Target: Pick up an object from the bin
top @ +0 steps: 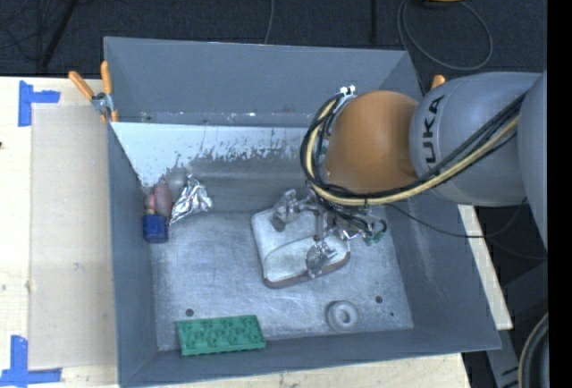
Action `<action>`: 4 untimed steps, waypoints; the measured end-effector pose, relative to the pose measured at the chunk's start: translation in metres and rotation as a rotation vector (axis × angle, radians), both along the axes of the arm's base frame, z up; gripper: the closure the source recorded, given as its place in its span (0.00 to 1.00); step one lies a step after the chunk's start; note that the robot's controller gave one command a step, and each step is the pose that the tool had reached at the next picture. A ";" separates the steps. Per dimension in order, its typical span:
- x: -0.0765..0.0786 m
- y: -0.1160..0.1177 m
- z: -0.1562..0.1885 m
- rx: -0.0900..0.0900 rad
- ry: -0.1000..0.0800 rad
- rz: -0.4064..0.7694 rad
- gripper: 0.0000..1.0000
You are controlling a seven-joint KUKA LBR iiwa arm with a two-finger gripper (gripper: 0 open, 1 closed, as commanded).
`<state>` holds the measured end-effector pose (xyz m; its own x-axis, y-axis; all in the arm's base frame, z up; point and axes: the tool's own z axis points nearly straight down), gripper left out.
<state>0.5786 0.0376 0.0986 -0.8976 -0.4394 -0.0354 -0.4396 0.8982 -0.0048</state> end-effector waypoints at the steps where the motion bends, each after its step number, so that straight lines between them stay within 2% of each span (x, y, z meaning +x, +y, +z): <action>1: 0.005 0.000 0.004 0.003 -0.019 -0.002 1.00; 2: 0.001 -0.003 0.003 -0.005 0.007 -0.028 1.00; 3: -0.030 0.014 0.008 -0.003 0.028 -0.316 1.00; 4: -0.050 -0.043 0.125 0.000 0.033 -0.626 1.00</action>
Offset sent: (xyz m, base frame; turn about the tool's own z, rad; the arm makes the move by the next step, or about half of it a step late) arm 0.0000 0.0000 0.0000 0.0000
